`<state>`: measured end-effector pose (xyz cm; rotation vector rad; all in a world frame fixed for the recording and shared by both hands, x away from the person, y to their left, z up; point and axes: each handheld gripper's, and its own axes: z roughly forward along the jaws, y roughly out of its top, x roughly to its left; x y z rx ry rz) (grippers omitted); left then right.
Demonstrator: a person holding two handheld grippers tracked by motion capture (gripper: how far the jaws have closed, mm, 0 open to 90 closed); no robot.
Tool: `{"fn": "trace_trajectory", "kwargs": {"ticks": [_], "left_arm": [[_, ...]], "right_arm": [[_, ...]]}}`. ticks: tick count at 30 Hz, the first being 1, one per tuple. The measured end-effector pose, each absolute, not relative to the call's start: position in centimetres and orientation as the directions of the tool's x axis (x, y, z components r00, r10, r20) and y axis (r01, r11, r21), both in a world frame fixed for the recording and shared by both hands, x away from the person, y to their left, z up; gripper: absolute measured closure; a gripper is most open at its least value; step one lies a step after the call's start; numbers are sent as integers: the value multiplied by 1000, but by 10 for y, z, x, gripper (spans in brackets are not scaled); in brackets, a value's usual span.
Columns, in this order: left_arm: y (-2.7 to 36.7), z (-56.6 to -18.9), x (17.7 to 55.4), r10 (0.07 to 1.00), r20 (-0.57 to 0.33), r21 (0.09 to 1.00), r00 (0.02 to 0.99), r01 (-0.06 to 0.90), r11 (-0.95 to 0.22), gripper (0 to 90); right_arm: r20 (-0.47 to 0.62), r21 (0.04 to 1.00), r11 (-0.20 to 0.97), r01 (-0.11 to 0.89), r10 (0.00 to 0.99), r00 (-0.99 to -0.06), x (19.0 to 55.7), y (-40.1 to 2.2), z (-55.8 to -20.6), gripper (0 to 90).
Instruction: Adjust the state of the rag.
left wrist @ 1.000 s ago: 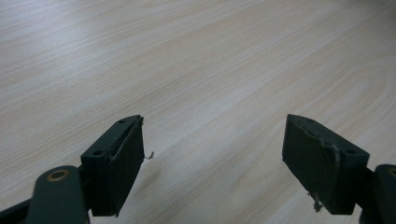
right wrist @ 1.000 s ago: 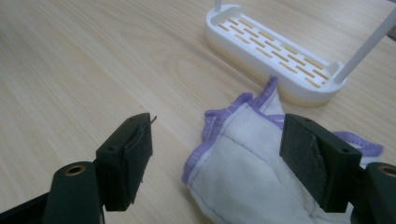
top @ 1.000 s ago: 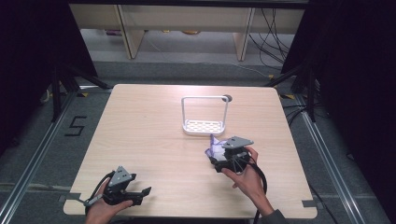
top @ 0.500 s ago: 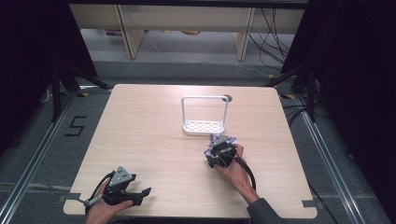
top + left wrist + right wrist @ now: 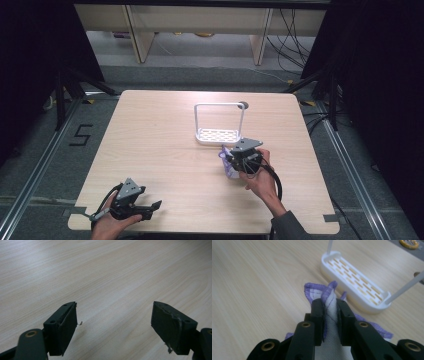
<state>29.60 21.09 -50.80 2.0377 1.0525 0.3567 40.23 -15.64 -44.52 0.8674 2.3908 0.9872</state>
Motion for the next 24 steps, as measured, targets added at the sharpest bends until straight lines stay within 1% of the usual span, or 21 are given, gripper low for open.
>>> {"fn": "trace_trajectory", "kwargs": {"ticks": [2, 3, 6, 7, 8, 9, 10, 12, 13, 14, 15, 16, 18, 19, 20, 22, 23, 24], "left_arm": [[211, -507, 296, 781, -107, 756, 616, 561, -339, 205], [211, -507, 296, 781, -107, 756, 616, 561, -339, 205], [213, -507, 297, 782, -108, 759, 614, 558, -334, 205], [213, -507, 297, 784, -113, 763, 610, 559, -325, 205], [212, -507, 297, 790, -132, 778, 599, 557, -292, 205], [215, -505, 297, 784, -120, 763, 609, 562, -319, 205], [215, -505, 297, 793, -118, 778, 598, 552, -300, 205], [219, -503, 297, 812, -132, 784, 569, 562, -266, 205], [219, -503, 297, 812, -132, 784, 569, 562, -266, 206], [223, -503, 298, 811, -144, 790, 567, 559, -251, 206], [223, -503, 298, 811, -144, 790, 567, 559, -251, 206], [223, -503, 298, 820, -158, 798, 550, 561, -223, 206], [223, -503, 299, 819, -163, 801, 551, 558, -216, 206], [223, -503, 298, 819, -157, 799, 552, 559, -223, 206], [222, -504, 298, 817, -157, 798, 554, 559, -226, 206], [220, -504, 297, 812, -153, 795, 563, 558, -237, 206], [220, -504, 297, 812, -153, 795, 563, 558, -237, 206], [219, -504, 298, 800, -148, 791, 582, 554, -257, 206]], "right_arm": [[-96, 773, 516, 369, 670, -736, 401, -156, -432, 783], [-96, 773, 516, 369, 670, -736, 401, -156, -432, 783], [-38, 809, 468, 355, 645, -763, 396, -150, -415, 786], [-29, 827, 458, 326, 614, -789, 394, -145, -407, 786], [-35, 846, 448, 289, 588, -808, 390, -138, -397, 786], [-35, 846, 448, 289, 588, -808, 390, -138, -397, 786], [-25, 870, 427, 248, 539, -842, 384, -127, -387, 786], [-36, 881, 424, 209, 503, -864, 383, -119, -381, 785], [-36, 881, 424, 209, 503, -864, 383, -119, -381, 785], [-11, 893, 402, 203, 470, -883, 381, -110, -382, 784], [2, 891, 405, 204, 447, -895, 380, -106, -384, 784], [11, 890, 406, 209, 438, -899, 379, -103, -387, 783], [11, 889, 410, 203, 425, -905, 378, -102, -390, 783], [4, 885, 422, 198, 419, -908, 377, -101, -396, 781], [-9, 863, 461, 207, 423, -906, 375, -103, -409, 779], [-10, 837, 496, 231, 435, -900, 375, -110, -425, 777], [-10, 837, 496, 231, 435, -900, 375, -110, -425, 777], [25, 825, 493, 276, 456, -890, 378, -121, -444, 777]]}}
